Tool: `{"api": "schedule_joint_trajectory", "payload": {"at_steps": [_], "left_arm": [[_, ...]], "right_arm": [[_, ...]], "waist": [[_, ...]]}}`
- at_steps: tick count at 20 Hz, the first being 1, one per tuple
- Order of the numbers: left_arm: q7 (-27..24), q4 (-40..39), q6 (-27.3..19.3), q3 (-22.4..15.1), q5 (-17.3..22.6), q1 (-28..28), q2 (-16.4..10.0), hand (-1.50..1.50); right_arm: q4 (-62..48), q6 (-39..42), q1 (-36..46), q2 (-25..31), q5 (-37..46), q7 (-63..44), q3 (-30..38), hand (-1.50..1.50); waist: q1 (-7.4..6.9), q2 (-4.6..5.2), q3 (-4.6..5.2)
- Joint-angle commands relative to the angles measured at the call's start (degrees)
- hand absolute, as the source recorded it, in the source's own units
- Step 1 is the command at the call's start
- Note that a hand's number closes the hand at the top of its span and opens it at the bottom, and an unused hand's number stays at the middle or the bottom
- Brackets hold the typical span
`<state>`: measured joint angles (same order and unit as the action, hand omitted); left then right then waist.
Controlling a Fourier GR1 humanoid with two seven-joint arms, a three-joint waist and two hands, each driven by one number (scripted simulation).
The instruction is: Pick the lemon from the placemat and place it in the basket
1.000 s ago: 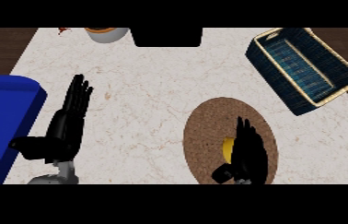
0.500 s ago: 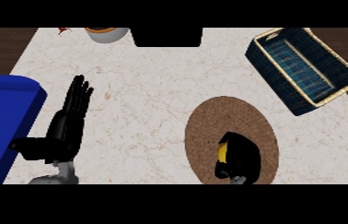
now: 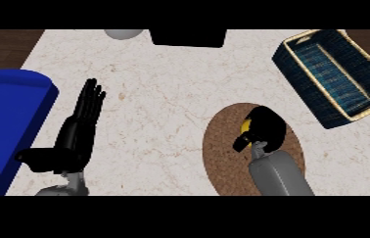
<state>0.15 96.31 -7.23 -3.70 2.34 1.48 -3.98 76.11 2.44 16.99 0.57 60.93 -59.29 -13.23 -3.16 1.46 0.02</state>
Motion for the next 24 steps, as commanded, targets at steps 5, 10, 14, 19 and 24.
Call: {"api": "schedule_joint_trajectory", "payload": {"at_steps": [5, 10, 14, 19, 24], "left_arm": [[0.7, 0.6, 1.3, -2.7, -0.6, 2.4, 0.6, 0.0], [1.2, 0.1, 0.8, -3.3, -1.0, 4.0, 1.3, 0.0], [2.0, -0.9, 0.7, -2.3, -1.0, 5.1, 0.7, 0.0], [1.4, -1.5, 0.5, -2.6, -1.4, 4.6, 1.0, 0.0], [1.7, -2.2, 0.2, -1.2, -0.7, 5.6, 0.8, 0.0]], "right_arm": [[-16.5, -4.7, 19.6, 2.8, 2.5, -8.5, 16.1, 1.5], [-24.0, -10.6, 29.1, 5.2, 8.2, -9.1, 19.1, 1.5], [-25.9, -17.3, 36.6, 5.2, 11.0, -9.2, 21.8, 1.5], [-28.3, -27.2, 43.3, 3.8, 17.8, -9.5, 22.0, 1.5], [-32.2, -31.7, 51.5, 2.5, 22.8, -10.9, 23.7, 1.5]], "waist": [[-4.29, 1.67, -0.19], [-5.47, 1.72, -0.15], [-5.22, 1.44, -0.1], [-5.26, 1.14, 0.04], [-3.73, 0.64, 0.09]]}}
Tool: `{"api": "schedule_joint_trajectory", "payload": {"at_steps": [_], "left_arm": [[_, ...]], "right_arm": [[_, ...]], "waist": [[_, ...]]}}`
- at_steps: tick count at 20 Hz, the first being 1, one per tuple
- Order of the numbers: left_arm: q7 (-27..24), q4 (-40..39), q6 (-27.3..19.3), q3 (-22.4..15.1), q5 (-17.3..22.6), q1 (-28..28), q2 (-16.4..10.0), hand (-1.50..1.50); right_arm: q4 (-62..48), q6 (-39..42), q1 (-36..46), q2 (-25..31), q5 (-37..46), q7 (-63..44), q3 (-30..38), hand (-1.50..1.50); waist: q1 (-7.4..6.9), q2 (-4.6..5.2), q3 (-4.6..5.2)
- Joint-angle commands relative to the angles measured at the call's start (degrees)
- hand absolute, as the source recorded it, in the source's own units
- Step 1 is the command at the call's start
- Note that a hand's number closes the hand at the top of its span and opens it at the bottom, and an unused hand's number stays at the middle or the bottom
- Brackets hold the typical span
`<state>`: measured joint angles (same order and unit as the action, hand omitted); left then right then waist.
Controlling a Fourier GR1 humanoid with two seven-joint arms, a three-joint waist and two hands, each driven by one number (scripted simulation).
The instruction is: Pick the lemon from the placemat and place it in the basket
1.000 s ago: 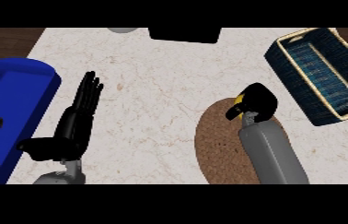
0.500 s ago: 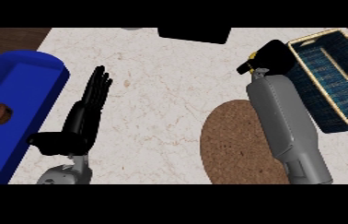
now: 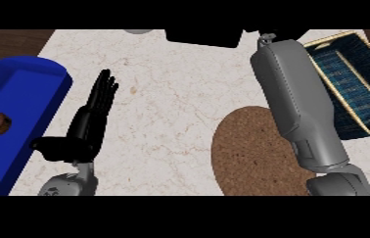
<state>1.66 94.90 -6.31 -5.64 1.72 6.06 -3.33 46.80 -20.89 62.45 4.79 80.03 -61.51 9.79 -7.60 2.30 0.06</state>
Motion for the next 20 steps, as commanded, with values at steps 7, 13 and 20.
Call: {"api": "schedule_joint_trajectory", "payload": {"at_steps": [7, 13, 20], "left_arm": [[2.4, 2.0, -1.2, -0.1, -0.5, -0.7, 0.2, 0.0], [-2.3, -0.3, -2.0, 0.5, -1.2, -3.3, 1.0, 0.0], [-0.4, 0.8, -0.4, 3.6, 1.3, -2.9, -1.3, 0.0]], "right_arm": [[-9.2, -6.2, 14.5, -0.6, 9.1, -15.9, 6.9, 1.5], [-16.1, -0.4, 16.6, 2.0, 14.5, -18.5, 10.3, 1.5], [-18.6, -4.6, 14.9, 2.2, 18.4, -19.6, 12.8, 1.5]], "waist": [[2.15, -1.15, 0.07], [3.6, -1.22, 0.14], [4.93, -1.53, 0.01]]}}
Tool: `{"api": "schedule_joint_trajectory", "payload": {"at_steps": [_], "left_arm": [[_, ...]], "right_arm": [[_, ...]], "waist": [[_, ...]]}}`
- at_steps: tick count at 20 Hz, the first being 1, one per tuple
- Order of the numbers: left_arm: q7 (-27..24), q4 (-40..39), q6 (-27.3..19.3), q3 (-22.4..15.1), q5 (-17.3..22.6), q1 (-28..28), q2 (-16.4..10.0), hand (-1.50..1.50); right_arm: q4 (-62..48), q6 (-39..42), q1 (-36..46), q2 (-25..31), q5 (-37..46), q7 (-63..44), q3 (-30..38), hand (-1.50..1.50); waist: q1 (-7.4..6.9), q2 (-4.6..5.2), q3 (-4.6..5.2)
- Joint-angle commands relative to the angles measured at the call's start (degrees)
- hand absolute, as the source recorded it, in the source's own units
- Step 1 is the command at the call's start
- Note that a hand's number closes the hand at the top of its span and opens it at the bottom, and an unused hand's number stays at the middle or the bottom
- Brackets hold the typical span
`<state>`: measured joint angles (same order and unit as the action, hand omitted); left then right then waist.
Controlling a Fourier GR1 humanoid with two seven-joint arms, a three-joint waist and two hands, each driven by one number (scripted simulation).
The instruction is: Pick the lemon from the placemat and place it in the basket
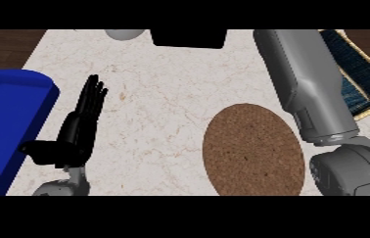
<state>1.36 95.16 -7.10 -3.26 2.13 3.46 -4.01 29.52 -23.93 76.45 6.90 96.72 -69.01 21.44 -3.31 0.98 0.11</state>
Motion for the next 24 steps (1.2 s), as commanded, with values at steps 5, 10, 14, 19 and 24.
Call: {"api": "schedule_joint_trajectory", "payload": {"at_steps": [5, 10, 14, 19, 24], "left_arm": [[-0.4, -1.0, -0.1, -0.1, -0.4, -0.4, 0.3, 0.0], [-1.4, -0.2, -0.3, 0.9, 0.2, -2.2, 0.4, 0.0], [-1.4, 0.8, -0.1, 0.5, 0.2, -4.1, 0.5, 0.0], [-2.3, -1.0, -1.3, 0.3, -1.3, -2.5, 1.4, 0.0], [0.3, 0.3, -1.4, 0.9, -1.2, -1.4, 0.7, 0.0]], "right_arm": [[-0.7, -3.6, -0.5, -0.8, 4.3, -13.1, 2.5, 1.5], [-0.1, -3.1, -3.9, 2.6, 3.6, -8.1, 5.6, 1.5], [0.5, -4.6, -7.1, 0.4, 3.8, -7.9, 6.6, 1.5], [-0.1, -4.6, -11.5, 2.4, 2.3, -3.3, 8.7, 1.5], [1.6, -6.2, -13.9, 1.9, 1.3, -2.3, 9.2, 1.5]], "waist": [[1.45, -0.38, -0.05], [2.23, -0.66, -0.07], [2.31, -0.77, -0.09], [2.63, -0.66, -0.1], [2.62, -0.76, -0.12]]}}
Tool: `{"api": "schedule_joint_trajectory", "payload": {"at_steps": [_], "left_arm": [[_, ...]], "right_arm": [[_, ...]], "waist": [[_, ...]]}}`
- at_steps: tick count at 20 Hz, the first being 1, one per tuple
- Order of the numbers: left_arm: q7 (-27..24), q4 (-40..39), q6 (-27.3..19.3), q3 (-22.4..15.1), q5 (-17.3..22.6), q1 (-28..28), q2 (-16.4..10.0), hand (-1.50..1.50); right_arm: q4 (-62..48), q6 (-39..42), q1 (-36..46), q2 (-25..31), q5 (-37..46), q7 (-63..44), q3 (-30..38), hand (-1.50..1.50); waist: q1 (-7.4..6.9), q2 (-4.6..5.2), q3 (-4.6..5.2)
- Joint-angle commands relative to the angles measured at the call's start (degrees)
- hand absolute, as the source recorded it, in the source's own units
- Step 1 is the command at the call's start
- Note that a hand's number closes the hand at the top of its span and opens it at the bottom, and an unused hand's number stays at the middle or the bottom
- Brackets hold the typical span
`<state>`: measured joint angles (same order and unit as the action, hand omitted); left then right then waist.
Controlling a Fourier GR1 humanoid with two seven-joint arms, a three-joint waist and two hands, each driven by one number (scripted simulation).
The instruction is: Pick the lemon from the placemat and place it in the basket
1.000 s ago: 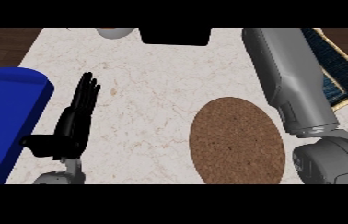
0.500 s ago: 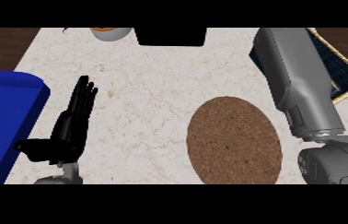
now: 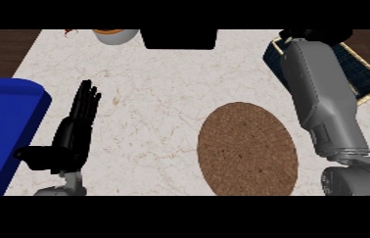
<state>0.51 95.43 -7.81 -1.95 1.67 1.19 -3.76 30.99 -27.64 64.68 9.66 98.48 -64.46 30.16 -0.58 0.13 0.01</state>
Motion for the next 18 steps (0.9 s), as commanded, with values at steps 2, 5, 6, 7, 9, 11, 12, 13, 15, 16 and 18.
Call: {"api": "schedule_joint_trajectory", "payload": {"at_steps": [2, 5, 6, 7, 9, 11, 12, 13, 15, 16, 18], "left_arm": [[0.6, 1.5, -0.2, 1.0, 0.5, -0.7, -0.2, 0.0], [0.2, 0.2, 0.5, 0.7, 0.6, 0.1, -0.1, 0.0], [-1.2, -0.5, -0.5, -0.9, -1.1, -0.5, 1.3, 0.0], [-0.6, 0.4, 0.8, 0.0, 0.0, -0.7, 0.0, 0.0], [-1.4, 1.2, -0.7, -2.1, -2.1, -2.5, 1.6, 0.0], [0.5, 0.5, -1.0, -0.9, -1.0, 0.5, 1.7, 0.0], [0.2, -1.6, 1.7, 1.5, 0.7, 1.8, -1.1, 0.0], [0.9, 0.4, -0.2, 0.1, -0.6, 0.3, 0.5, 0.0], [-0.4, 0.2, 0.3, -0.5, -0.8, -0.8, 0.6, 0.0], [-0.7, -1.6, -0.1, 0.4, -0.5, 0.6, 0.8, 0.0], [2.4, 1.9, 0.1, 0.6, -0.2, -0.1, -0.1, 0.0]], "right_arm": [[3.5, -2.3, -3.5, -1.2, -1.3, -5.3, 0.2, 1.5], [5.5, -2.6, -4.9, -2.4, -1.9, -5.2, 0.1, 1.5], [5.2, -2.3, -4.5, -0.9, -2.3, -4.5, 0.7, 1.5], [3.8, -1.8, -3.4, -0.2, -1.9, -5.4, 1.0, 1.5], [4.5, -5.9, -7.6, -1.0, -3.8, -2.5, 1.9, 1.5], [6.4, -6.2, -9.1, -1.2, -4.9, -1.4, 2.4, 1.5], [4.3, -6.8, -8.7, 0.2, -4.5, -1.9, 3.1, 1.5], [6.5, -6.4, -9.3, 0.6, -2.6, -4.5, 2.9, 1.5], [8.6, -7.6, -11.0, 0.1, -4.1, -2.8, 3.9, 1.5], [8.1, -8.2, -11.0, -1.0, -3.8, -4.5, 4.5, 1.5], [10.2, -3.3, -12.3, -2.0, -5.9, -1.8, 3.5, -1.5]], "waist": [[0.27, -0.19, -0.01], [0.47, -0.22, 0.0], [0.32, -0.12, 0.0], [-0.09, -0.01, 0.0], [-0.06, -0.03, -0.03], [0.28, -0.08, -0.02], [-0.04, 0.14, -0.01], [0.16, -0.05, -0.01], [0.4, -0.13, -0.01], [0.28, 0.0, 0.0], [0.56, -0.27, -0.01]]}}
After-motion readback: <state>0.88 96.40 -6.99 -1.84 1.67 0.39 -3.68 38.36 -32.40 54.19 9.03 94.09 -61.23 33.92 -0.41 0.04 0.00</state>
